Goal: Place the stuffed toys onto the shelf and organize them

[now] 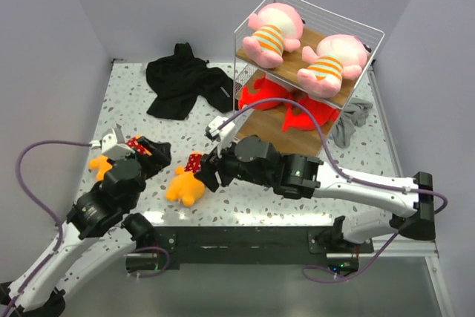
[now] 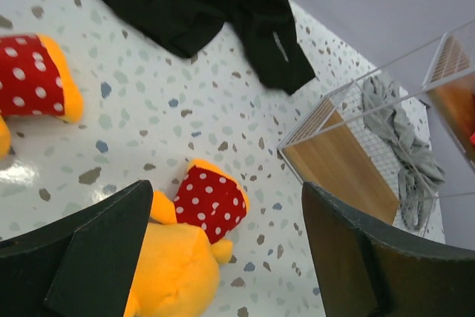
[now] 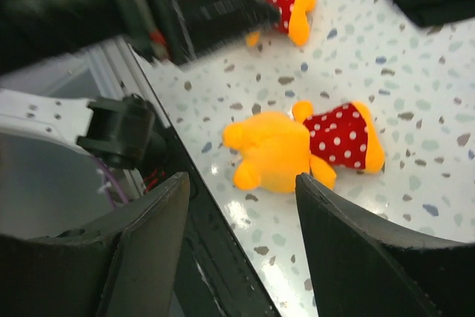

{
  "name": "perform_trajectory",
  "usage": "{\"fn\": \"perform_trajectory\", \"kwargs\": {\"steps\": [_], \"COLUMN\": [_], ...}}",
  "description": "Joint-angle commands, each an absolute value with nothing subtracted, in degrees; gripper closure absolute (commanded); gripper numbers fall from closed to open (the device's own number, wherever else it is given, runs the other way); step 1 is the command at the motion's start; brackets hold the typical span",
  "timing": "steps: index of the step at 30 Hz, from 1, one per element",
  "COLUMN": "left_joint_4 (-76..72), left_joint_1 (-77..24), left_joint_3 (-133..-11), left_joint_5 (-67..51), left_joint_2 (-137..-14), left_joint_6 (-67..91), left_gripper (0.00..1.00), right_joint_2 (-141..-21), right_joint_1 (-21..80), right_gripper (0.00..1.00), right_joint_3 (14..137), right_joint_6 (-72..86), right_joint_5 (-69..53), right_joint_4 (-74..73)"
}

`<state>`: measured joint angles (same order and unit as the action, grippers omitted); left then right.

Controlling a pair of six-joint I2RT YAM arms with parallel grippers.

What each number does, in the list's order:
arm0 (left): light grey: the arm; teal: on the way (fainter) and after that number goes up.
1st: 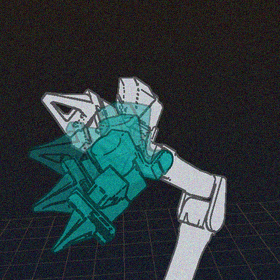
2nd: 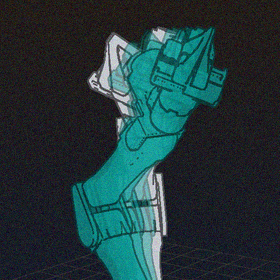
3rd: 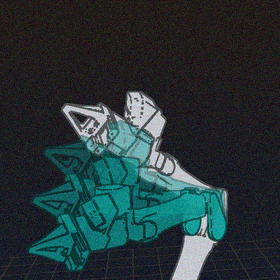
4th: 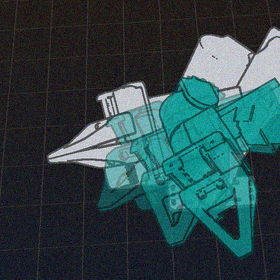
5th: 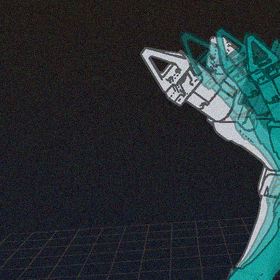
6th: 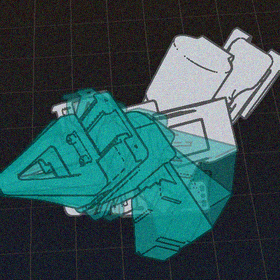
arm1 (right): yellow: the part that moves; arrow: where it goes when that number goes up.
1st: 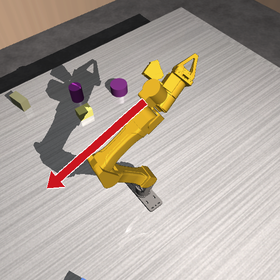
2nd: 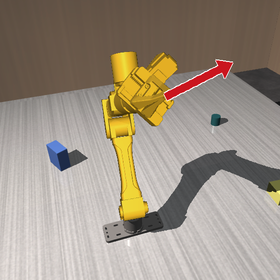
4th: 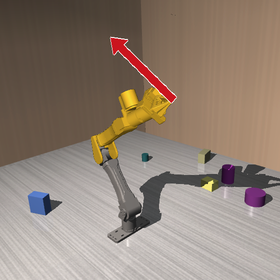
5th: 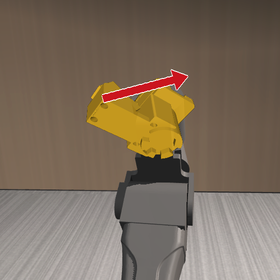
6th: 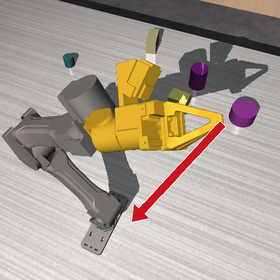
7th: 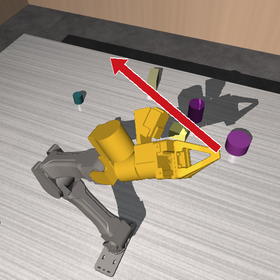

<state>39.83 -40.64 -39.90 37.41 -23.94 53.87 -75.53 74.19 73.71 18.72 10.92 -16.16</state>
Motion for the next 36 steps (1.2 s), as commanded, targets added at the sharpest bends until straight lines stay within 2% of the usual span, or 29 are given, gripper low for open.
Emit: {"fn": "perform_trajectory", "kwargs": {"steps": [1, 6, 13, 20, 26, 28, 29, 30, 31, 32, 33, 34, 36], "left_joint_4": [41.9, 40.3, 39.6, 39.8, 39.7, 39.5, 39.3, 39.3, 39.3, 39.3, 39.0, 38.9, 38.9], "left_joint_1": [-40.8, -40.7, -40.8, -40.7, -40.7, -40.7, -40.8, -40.7, -40.8, -40.7, -40.7, -40.7, -40.7], "left_joint_3": [-45.8, -45.1, -43.5, -43.2, -43.2, -43.0, -43.0, -43.0, -43.0, -43.0, -42.9, -42.8, -42.8], "left_joint_5": [46.0, 51.3, 51.2, 51.2, 50.8, 50.5, 50.4, 50.4, 50.4, 50.4, 50.3, 50.0, 49.7], "left_joint_2": [-19.9, -14.5, -4.6, -2.8, -4.0, -4.2, -4.4, -4.5, -4.5, -4.5, -4.5, -4.6, -4.6], "left_joint_6": [44.1, 37.2, 37.9, 37.9, 37.8, 37.6, 37.4, 37.4, 37.3, 37.1, 37.1, 36.9, 36.7], "left_gripper": [0.13, 0.14, 0.15, 0.15, 0.15, 0.15, 0.15, 0.15, 0.15, 0.15, 0.15, 0.15, 0.15], "right_joint_2": [-80.0, -91.5, -102.5, -112.8, -118.5, -119.2, -118.9, -118.4, -117.3, -114.6, -112.7, -110.8, -104.8], "right_joint_1": [76.4, 81.0, 88.2, 89.8, 89.8, 89.7, 89.7, 89.8, 90.1, 90.3, 90.4, 90.4, 90.4], "right_gripper": [0.31, 0.25, 0.12, 0.12, 0.18, 0.33, 0.45, 0.69, 0.77, 0.84, 0.85, 0.85, 0.87], "right_joint_3": [68.4, 73.1, 71.7, 73.3, 71.0, 70.6, 70.2, 69.3, 69.1, 69.2, 70.8, 72.2, 75.9], "right_joint_6": [17.9, 3.7, -19.6, -30.9, -37.2, -38.9, -39.5, -40.0, -39.1, -37.6, -35.2, -27.6, -15.6], "right_joint_5": [12.7, 19.4, 29.2, 41.4, 47.6, 51.1, 52.5, 53.5, 54.0, 54.0, 53.0, 51.2, 39.2], "right_joint_4": [-5.6, -7.5, 2.4, 12.4, 20.3, 22.7, 25.7, 27.3, 28.2, 25.5, 21.7, 11.1, 0.5]}}
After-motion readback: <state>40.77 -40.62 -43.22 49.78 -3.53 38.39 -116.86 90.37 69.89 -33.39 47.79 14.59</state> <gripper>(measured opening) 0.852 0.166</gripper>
